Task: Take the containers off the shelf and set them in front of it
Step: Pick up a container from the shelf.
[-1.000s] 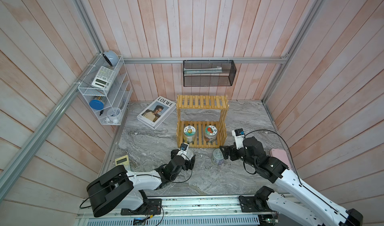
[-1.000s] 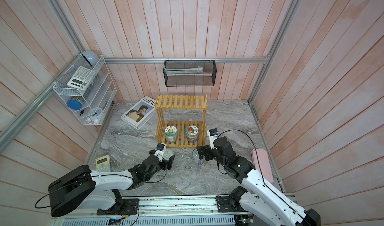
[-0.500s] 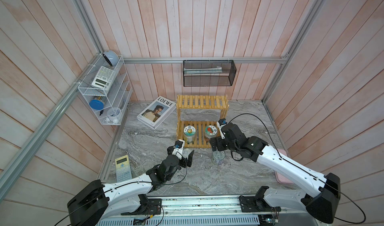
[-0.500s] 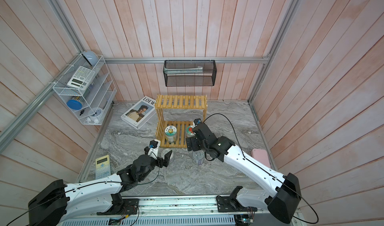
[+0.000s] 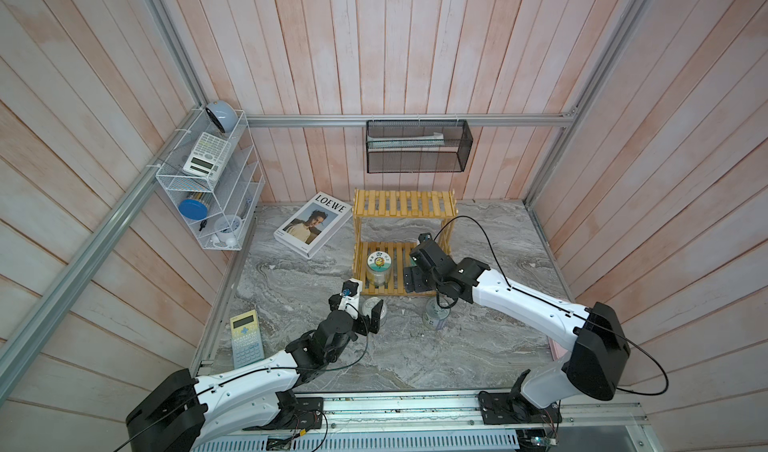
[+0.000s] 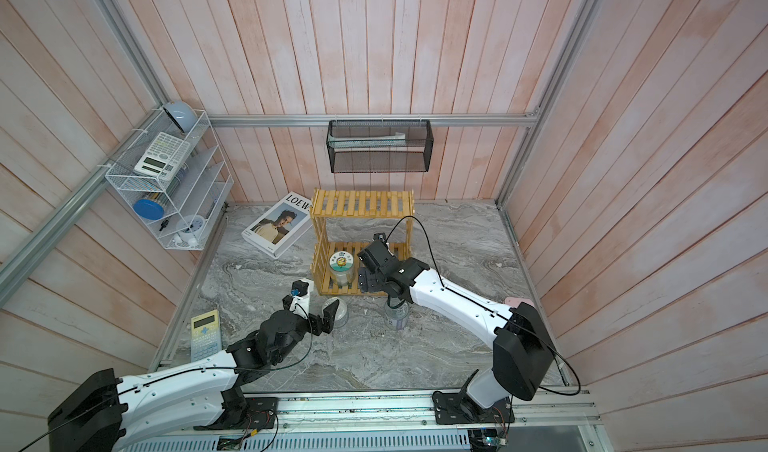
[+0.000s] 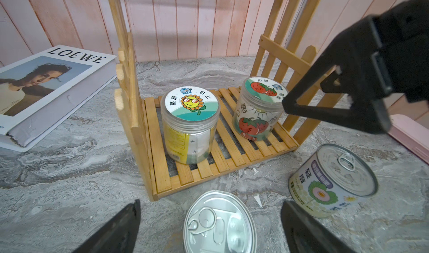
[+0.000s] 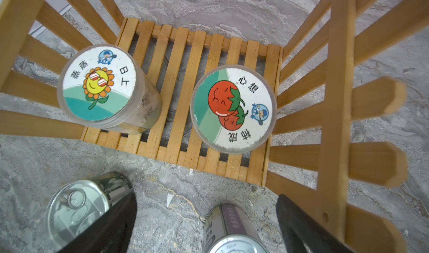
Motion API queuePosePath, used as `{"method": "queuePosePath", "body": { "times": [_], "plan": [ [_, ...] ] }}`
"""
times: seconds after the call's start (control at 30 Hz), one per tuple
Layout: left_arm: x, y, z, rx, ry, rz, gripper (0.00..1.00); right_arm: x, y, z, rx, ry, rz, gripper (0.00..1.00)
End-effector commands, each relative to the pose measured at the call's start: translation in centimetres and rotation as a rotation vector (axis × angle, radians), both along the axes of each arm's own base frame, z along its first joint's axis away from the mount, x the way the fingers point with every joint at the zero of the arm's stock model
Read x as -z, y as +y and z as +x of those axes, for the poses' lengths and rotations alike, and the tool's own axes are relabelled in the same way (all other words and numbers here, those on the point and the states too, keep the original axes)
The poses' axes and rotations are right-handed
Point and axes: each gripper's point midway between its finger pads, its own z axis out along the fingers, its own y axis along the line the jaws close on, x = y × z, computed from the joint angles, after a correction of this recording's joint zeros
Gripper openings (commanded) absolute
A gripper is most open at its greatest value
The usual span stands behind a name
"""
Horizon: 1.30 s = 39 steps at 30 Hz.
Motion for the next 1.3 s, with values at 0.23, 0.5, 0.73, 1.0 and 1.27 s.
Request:
{"method": "queuePosePath", "body": {
  "times": [0.23, 0.5, 0.73, 1.0, 1.27],
  "plan": [
    [0.5, 1.8, -0.2, -0.025, 0.024, -0.037, 1.0, 0.6, -0.1, 3.1, 0.134, -0.095, -0.017, 0.98],
    [0.7, 2.1, -0.2, -0.027, 0.031, -0.035, 1.0, 1.1, -0.7, 4.5, 0.22, -0.141, -0.043, 0.98],
    [0.8, 2.3, -0.2, -0.028, 0.032, -0.031, 1.0, 2.3, -0.4, 5.3, 0.244, -0.131, -0.031, 0.98],
    [0.9, 2.6, -0.2, -0.031, 0.033, -0.027, 1.0, 3.6, -0.4, 6.1, 0.264, -0.112, -0.012, 0.98],
    [0.9, 2.6, -0.1, -0.033, 0.035, -0.027, 1.0, 4.9, -0.5, 6.8, 0.275, -0.086, -0.008, 0.98]
  ]
}}
